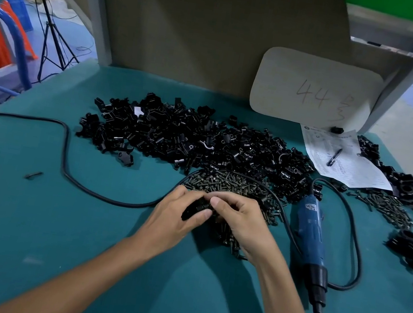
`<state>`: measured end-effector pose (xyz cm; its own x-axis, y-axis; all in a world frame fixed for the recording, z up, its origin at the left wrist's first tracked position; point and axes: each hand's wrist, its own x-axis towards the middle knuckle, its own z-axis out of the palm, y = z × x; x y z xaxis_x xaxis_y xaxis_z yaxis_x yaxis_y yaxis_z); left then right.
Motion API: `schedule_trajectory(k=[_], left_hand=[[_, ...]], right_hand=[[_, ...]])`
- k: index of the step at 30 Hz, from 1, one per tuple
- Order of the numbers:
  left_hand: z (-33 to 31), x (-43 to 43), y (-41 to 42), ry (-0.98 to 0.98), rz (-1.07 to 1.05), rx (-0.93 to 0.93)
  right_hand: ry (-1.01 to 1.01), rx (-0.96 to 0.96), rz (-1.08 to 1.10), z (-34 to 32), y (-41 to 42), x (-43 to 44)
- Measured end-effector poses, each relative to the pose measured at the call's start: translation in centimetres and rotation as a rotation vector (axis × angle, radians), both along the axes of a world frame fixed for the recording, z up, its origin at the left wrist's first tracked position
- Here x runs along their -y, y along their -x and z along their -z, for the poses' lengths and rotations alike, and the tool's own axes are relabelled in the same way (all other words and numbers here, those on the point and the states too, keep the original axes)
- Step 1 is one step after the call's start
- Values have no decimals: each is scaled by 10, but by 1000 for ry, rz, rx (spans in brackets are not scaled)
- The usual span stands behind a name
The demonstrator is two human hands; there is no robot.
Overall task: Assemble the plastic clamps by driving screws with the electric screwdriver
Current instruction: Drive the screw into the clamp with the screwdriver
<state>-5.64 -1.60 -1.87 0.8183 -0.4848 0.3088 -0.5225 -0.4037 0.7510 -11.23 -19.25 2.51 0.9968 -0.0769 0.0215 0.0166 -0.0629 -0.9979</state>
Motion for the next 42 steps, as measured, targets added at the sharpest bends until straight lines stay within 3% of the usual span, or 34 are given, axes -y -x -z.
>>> schedule_trajectory(k=[7,12,18,22,24,27,29,31,37,39,42], left_hand=[[1,1,1,-35,-13,6],[3,2,2,-82,20,58],[1,2,3,-94,21,92],[1,1,2,-58,-31,29],[1,1,2,-56,-27,23],[0,2,3,-71,1,38],[-1,2,3,-88,5,39],[-1,2,5,-123,11,47],[-8,2,14,-275,39,199],[-9,2,17,-314,46,241],[-10,2,18,-351,42,314]], right_hand=[[48,-85,65,4,-1,4],[675,-65,8,-5,0,1],[808,-129,-81,-24,5,7],[952,-165,235,-31,24,53],[1107,-291,482,-26,43,88],[1130,-555,504,-13,70,122],[1073,-666,444,-7,79,133],[901,-604,445,-4,81,141],[-531,-228,643,-5,59,108],[-865,-104,657,-11,41,87],[-1109,17,718,-22,21,63]])
